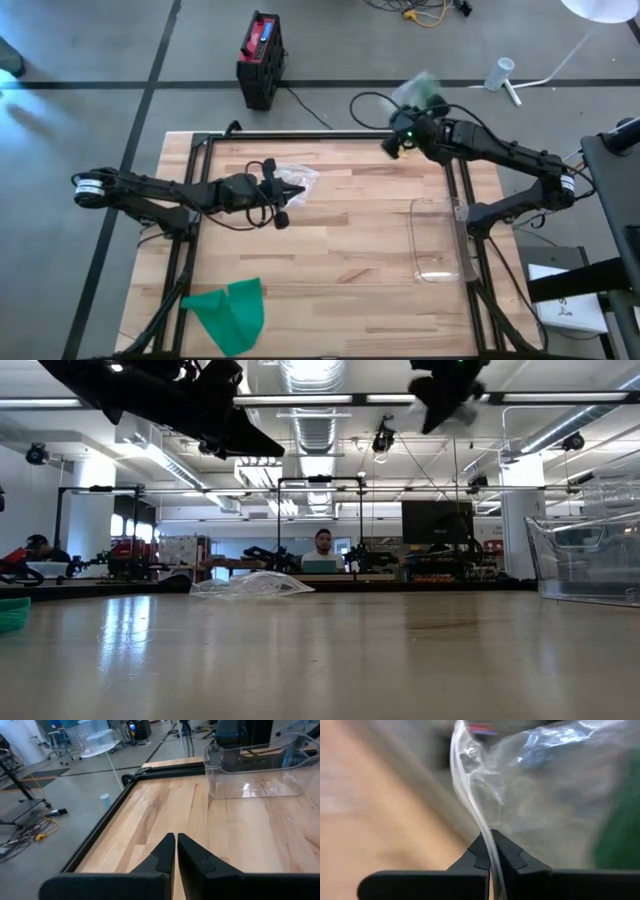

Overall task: Roll bandage
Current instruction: Put the transparent zip bag with the rolled green bandage into the transparent bin

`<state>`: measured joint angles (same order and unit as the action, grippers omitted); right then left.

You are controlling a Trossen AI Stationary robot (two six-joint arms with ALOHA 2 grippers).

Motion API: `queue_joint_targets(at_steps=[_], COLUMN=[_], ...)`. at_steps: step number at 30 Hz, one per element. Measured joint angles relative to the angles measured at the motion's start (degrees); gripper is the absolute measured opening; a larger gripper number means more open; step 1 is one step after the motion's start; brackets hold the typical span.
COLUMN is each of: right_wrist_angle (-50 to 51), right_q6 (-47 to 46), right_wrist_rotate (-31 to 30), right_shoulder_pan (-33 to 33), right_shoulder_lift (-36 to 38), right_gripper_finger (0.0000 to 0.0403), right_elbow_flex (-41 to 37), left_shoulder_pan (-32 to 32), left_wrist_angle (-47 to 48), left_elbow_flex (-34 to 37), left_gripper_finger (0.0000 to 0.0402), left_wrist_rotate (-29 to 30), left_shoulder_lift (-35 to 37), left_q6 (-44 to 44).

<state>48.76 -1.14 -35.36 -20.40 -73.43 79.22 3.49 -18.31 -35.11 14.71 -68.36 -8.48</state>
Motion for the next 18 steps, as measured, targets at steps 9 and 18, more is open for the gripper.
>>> queue_joint_targets(at_steps=[9,18], right_wrist_angle=[-12.5,0.7], right_q6=[4.9,1.2], right_wrist_rotate=[58.5,4.5], right_shoulder_pan=[0.0,-2.2], right_shoulder_lift=[0.5,0.5], right_gripper_finger=[0.0,0.0], right_elbow_flex=[0.1,-0.1], left_shoulder_pan=[0.0,0.0], left_wrist_angle=[0.4,1.7], left_elbow_flex=[0.0,0.0], left_gripper_finger=[0.0005,0.0008], left_wrist_rotate=[1.4,1.4], left_shoulder_lift=[0.0,0.0], left_q6=[0.3,1.5])
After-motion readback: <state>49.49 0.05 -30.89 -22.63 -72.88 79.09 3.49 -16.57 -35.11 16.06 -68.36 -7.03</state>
